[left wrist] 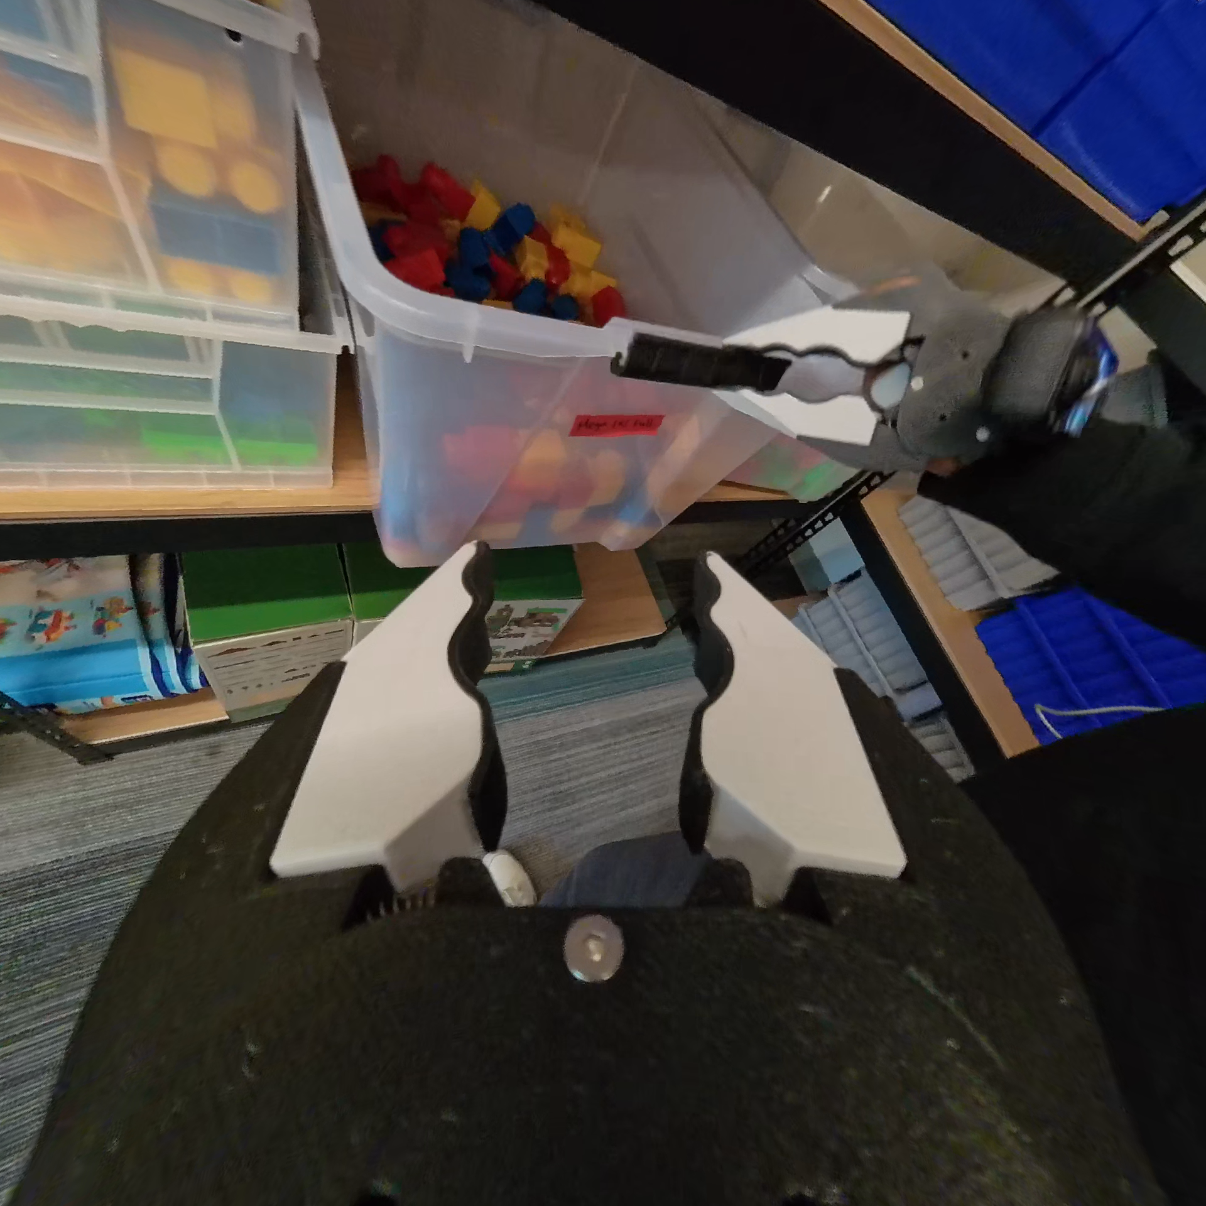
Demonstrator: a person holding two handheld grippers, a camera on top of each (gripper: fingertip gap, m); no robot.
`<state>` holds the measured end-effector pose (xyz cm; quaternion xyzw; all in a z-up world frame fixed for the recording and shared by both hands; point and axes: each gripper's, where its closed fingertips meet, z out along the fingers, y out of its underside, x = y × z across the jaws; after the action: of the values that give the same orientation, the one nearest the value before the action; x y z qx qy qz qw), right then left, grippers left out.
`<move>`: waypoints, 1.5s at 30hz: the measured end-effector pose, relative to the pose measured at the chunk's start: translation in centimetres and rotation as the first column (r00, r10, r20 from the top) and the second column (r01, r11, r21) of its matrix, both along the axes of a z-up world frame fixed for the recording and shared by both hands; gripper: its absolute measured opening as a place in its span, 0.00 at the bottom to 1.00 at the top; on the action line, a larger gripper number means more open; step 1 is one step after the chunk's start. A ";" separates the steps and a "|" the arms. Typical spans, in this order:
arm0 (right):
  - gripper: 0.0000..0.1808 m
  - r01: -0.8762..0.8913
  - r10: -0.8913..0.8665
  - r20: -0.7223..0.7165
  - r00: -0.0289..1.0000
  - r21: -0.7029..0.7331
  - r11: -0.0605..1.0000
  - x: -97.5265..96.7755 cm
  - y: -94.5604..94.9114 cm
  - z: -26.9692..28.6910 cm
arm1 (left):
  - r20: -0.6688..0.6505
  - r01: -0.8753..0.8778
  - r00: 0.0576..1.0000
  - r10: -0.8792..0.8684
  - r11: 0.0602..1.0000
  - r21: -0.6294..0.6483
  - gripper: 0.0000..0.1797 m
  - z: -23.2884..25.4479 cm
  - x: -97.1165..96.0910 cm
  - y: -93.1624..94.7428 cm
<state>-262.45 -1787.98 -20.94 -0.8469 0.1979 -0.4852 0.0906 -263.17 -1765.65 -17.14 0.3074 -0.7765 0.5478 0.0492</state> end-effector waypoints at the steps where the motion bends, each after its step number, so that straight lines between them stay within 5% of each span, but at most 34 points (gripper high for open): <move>1: 0.10 -0.011 0.012 0.023 1.000 -0.050 0.999 -0.1 0.1 -0.2 | -0.006 -0.010 1.000 0.010 1.000 -0.005 0.33 0.0 0.2 0.2; 4: 0.09 -0.014 0.016 0.028 0.999 -0.092 0.996 -0.1 0.2 -0.5 | -0.021 -0.022 1.000 0.021 1.000 -0.019 0.33 0.1 0.5 0.3; 9: 0.11 -0.015 0.016 -0.019 1.000 0.041 0.999 0.0 0.0 0.2 | -0.008 -0.003 1.000 0.003 1.000 -0.015 0.33 0.3 0.3 -0.2; 16: 0.13 0.109 -0.014 -0.232 0.973 0.399 0.911 0.4 -0.4 0.5 | -0.017 0.033 0.999 -0.033 0.999 -0.006 0.33 -0.1 -0.5 -0.8; 20: 0.15 0.138 -0.020 -0.244 0.969 0.476 0.868 1.0 -1.2 1.2 | -0.023 0.035 0.999 -0.035 0.999 -0.006 0.33 -0.1 -0.7 -0.9; 25: 0.08 0.082 -0.018 -0.175 0.984 0.366 0.927 0.5 -0.4 0.9 | -0.023 0.029 0.999 -0.029 1.000 -0.004 0.33 -0.3 -0.8 -0.6; 34: 0.30 0.115 -0.067 -0.153 0.986 0.336 0.935 1.1 -0.7 0.4 | -0.033 0.008 0.999 -0.008 1.000 -0.015 0.33 -0.2 -0.6 -0.2; 45: 0.16 -0.022 0.018 0.041 0.999 0.105 0.994 0.7 -0.2 0.3 | -0.039 -0.013 0.999 0.012 1.000 -0.014 0.33 -0.4 -0.4 0.1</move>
<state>-261.79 -1788.16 -20.62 -0.8331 0.2130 -0.4899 0.1437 -263.54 -1765.51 -17.53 0.3227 -0.7696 0.5473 0.0631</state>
